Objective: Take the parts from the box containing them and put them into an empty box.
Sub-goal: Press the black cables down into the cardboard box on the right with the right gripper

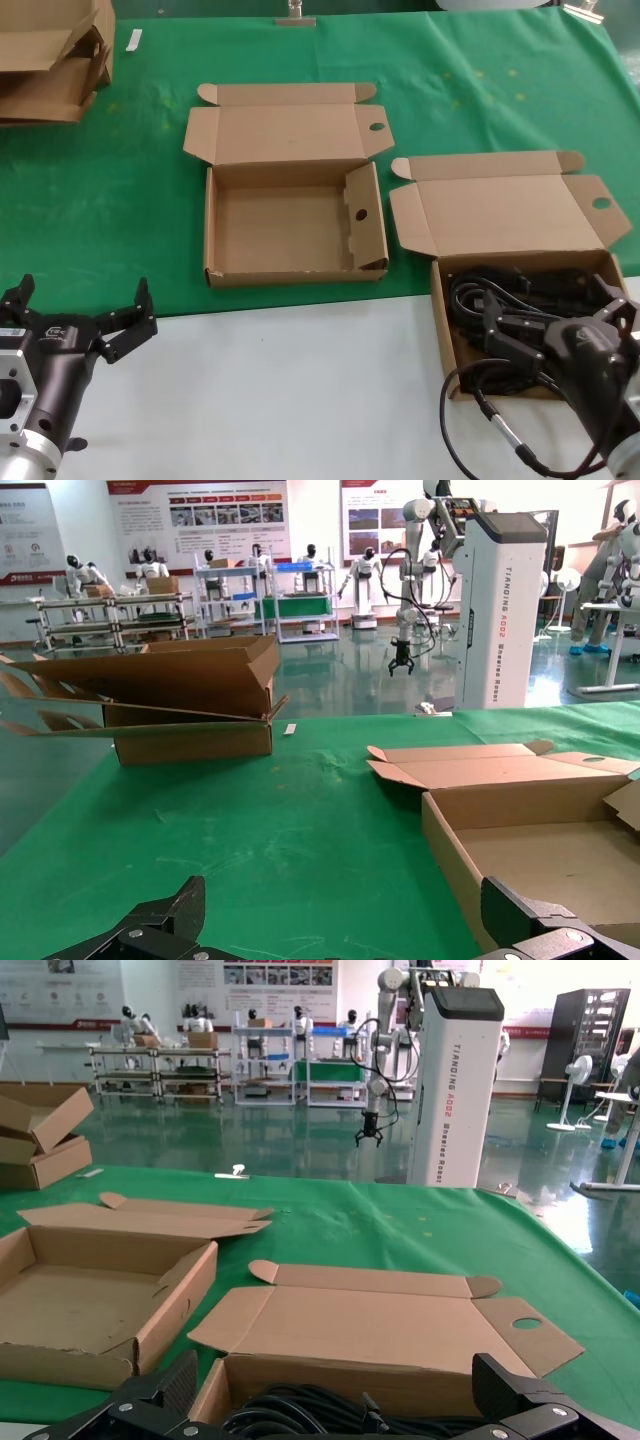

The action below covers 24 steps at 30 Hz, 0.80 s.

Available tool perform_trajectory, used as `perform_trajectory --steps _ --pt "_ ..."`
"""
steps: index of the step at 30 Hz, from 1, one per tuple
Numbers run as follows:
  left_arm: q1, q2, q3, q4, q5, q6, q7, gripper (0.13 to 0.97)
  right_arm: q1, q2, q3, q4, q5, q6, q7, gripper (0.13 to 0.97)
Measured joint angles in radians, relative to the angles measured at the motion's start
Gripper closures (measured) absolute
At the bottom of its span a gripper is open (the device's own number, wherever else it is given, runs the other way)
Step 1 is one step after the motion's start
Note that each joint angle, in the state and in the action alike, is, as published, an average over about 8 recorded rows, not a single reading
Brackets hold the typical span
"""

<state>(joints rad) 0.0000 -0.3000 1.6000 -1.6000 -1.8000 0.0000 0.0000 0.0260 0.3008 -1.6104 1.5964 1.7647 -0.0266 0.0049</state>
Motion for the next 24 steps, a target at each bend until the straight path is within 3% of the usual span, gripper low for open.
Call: perform_trajectory --steps 24 --pt "0.000 0.000 0.000 0.000 0.000 0.000 0.000 0.132 0.000 0.000 0.000 0.000 0.000 0.000 0.000 0.129"
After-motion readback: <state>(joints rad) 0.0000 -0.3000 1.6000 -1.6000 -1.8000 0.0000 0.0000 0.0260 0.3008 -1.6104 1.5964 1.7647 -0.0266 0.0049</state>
